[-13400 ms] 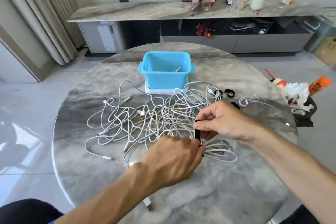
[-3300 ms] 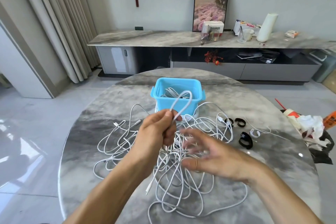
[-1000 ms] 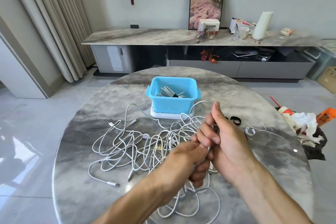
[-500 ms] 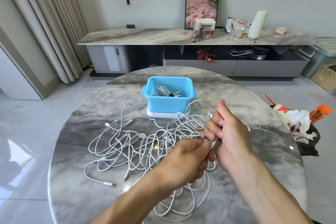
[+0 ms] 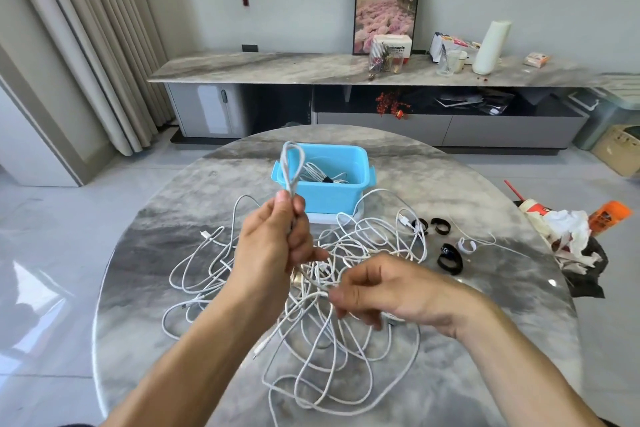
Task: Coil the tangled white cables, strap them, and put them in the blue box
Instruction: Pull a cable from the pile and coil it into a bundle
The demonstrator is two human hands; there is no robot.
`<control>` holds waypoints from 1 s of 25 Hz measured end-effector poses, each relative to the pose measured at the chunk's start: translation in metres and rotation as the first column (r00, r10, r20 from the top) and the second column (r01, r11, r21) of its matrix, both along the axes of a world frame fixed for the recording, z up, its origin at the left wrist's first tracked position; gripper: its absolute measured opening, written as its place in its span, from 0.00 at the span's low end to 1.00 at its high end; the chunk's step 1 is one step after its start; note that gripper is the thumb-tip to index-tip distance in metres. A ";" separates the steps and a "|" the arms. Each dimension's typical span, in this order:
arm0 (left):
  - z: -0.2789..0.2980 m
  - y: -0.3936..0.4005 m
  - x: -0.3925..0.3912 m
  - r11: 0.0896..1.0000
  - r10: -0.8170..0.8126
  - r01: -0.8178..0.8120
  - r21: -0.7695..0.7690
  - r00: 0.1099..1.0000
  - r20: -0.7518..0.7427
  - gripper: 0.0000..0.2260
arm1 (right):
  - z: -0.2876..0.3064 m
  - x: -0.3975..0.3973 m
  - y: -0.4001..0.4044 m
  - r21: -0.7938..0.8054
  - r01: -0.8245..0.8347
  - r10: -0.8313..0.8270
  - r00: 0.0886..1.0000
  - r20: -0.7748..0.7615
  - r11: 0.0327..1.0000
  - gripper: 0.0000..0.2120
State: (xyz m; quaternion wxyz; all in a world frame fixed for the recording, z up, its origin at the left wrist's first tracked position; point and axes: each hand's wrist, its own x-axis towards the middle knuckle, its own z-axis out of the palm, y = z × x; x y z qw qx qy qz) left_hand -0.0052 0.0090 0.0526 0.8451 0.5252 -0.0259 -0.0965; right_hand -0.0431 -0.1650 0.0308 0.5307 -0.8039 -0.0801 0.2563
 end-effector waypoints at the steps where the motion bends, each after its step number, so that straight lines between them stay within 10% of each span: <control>1: 0.002 0.005 0.003 0.999 0.014 -0.015 -0.050 0.999 -0.030 0.14 | 0.002 0.000 -0.009 -0.160 -0.013 0.021 0.999 0.046 0.987 0.19; 3: 0.004 0.014 0.009 0.999 0.036 -0.036 -0.020 0.999 -0.023 0.14 | 0.009 -0.001 -0.028 -0.177 0.121 -0.098 0.986 0.135 0.977 0.20; 5: 0.002 0.016 0.010 0.966 0.047 -0.081 0.247 0.989 0.141 0.15 | 0.015 -0.002 -0.043 0.219 0.353 -0.380 0.920 0.096 0.909 0.19; 9: -0.015 -0.001 -0.006 0.610 -0.296 -0.268 0.745 0.796 0.529 0.16 | 0.030 -0.009 -0.038 0.508 0.383 -0.472 0.880 0.054 0.772 0.16; 25: -0.027 -0.018 -0.016 0.679 -0.512 0.237 0.695 0.831 0.217 0.21 | 0.026 -0.004 -0.014 0.583 0.497 -0.685 0.714 0.146 0.642 0.11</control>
